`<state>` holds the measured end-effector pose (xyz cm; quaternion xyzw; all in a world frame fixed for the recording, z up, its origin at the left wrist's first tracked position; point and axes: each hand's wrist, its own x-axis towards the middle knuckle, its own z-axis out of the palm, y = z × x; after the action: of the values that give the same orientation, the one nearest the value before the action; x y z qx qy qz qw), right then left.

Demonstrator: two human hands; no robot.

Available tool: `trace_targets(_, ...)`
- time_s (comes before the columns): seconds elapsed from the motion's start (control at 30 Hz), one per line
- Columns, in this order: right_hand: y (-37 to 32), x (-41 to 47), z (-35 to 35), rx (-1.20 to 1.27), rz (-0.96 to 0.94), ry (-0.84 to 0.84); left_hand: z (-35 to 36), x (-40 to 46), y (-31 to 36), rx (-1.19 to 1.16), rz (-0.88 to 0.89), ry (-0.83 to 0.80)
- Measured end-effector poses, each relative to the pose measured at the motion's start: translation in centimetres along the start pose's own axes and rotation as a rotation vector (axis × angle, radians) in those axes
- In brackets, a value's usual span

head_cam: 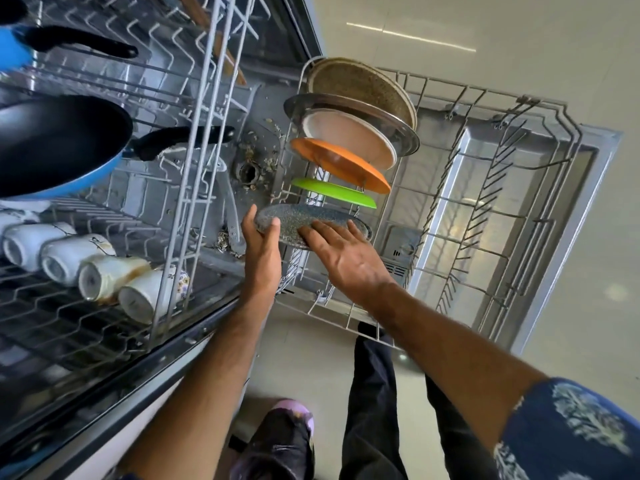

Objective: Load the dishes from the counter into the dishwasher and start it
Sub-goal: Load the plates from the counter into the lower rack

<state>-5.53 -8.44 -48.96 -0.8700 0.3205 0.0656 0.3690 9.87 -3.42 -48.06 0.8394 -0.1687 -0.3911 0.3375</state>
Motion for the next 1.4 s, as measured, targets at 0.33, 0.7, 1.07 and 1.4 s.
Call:
trace_targets(0.33,-0.8,0.0,-0.7,-0.036,0.017,0.045,1.1,1.3,0.6,0.009,0.017,0.001)
trace_targets(0.7,2.0,0.1,0.4,-0.086,0.011,-0.018,2.2,1.5,-0.7,0.113,-0.061,-0.037)
trace_targets(1.07,3.7,1.1,2.4,-0.153,0.014,-0.065,2.3,3.1,-1.5,0.345,-0.128,-0.153)
trace_targets(1.4,4.3,-5.3,-0.8,-0.174,-0.05,-0.063,1.3,-4.5,-2.2,0.355,0.025,-0.088)
